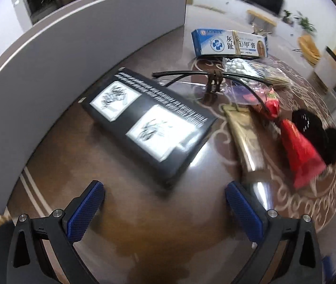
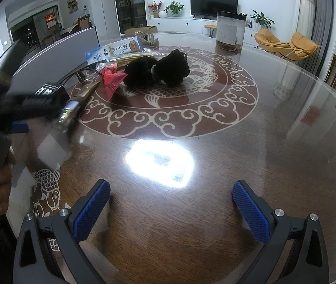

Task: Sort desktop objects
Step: 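Move the left tool to the black printed box and grasp it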

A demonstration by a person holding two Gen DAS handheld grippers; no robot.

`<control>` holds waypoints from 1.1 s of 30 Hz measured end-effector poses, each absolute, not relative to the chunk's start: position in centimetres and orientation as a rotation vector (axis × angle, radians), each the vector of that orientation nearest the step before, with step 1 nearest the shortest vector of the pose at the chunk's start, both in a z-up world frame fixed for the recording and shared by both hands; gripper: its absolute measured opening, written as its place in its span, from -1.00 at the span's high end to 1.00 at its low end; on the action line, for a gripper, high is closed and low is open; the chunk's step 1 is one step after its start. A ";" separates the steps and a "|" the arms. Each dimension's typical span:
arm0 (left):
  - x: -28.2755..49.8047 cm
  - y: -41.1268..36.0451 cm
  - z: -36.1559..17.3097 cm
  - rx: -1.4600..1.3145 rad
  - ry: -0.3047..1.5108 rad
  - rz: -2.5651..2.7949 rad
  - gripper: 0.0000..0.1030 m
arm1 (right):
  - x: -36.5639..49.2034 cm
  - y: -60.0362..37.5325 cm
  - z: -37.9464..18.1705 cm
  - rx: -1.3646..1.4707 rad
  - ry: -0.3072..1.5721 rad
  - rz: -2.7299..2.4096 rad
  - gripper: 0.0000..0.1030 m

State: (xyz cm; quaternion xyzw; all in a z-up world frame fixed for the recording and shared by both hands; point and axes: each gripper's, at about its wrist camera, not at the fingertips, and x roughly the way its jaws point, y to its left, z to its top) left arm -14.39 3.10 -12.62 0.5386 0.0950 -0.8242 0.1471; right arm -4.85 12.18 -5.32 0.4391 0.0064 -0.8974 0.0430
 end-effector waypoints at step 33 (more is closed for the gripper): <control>-18.7 -1.2 -12.2 1.460 0.252 -2.417 -0.43 | -4.9 12.2 -5.4 1.344 0.020 -2.745 -1.00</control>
